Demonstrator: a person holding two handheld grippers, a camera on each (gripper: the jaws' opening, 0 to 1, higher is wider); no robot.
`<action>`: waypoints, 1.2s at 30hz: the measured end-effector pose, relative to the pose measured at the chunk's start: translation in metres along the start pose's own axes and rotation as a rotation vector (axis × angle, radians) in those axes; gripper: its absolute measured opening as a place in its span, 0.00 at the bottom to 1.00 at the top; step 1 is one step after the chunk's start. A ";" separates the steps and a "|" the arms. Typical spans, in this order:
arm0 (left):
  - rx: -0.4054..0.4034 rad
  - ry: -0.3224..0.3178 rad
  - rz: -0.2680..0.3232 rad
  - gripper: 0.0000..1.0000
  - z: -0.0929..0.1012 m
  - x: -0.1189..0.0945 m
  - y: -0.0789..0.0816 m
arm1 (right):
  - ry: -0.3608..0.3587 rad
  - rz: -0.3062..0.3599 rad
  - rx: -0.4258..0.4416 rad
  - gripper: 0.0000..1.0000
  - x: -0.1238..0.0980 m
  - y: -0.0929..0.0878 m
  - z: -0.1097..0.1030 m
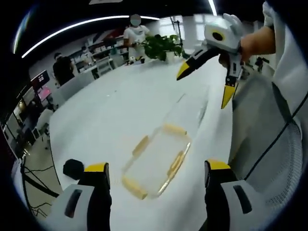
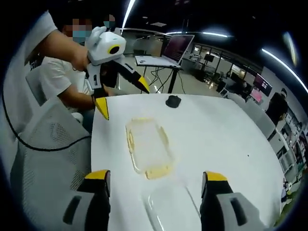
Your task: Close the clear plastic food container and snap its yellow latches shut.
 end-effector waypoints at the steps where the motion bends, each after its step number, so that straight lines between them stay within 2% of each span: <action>1: 0.008 -0.008 -0.004 0.79 -0.001 0.001 -0.001 | 0.002 -0.002 -0.004 0.77 0.001 0.000 0.001; 4: 0.035 -0.040 -0.010 0.80 -0.005 0.002 -0.004 | 0.020 -0.023 -0.030 0.75 0.008 -0.002 0.003; 9: 0.074 -0.083 0.012 0.79 -0.010 0.005 -0.003 | 0.037 -0.043 -0.056 0.74 0.017 -0.004 0.006; 14: 0.127 -0.111 -0.020 0.79 -0.017 0.011 -0.009 | 0.045 -0.055 -0.090 0.74 0.025 -0.003 0.007; 19: 0.208 -0.217 -0.043 0.78 -0.015 0.013 -0.014 | 0.057 -0.090 -0.148 0.71 0.034 -0.005 0.009; 21: 0.199 -0.225 -0.062 0.79 -0.018 0.017 -0.017 | 0.060 -0.092 -0.155 0.69 0.037 -0.005 0.010; 27: 0.269 -0.243 -0.085 0.78 -0.023 0.021 -0.019 | 0.064 -0.105 -0.163 0.70 0.045 -0.007 0.013; 30: 0.310 -0.275 -0.102 0.77 -0.023 0.023 -0.023 | 0.064 -0.120 -0.178 0.69 0.050 -0.008 0.015; 36: 0.338 -0.297 -0.125 0.76 -0.028 0.029 -0.029 | 0.089 -0.127 -0.172 0.68 0.059 -0.009 0.014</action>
Point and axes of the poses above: the point that each gripper's makers call its tool centre point, and the gripper's own axes: x roughly forward along the fingers, z roughly to its right, y roughly out of its top, the point moved 6 cm from there along -x, roughly backward along the fingers, and after that the axes turned 4 degrees about y, right-handed, at the moved point
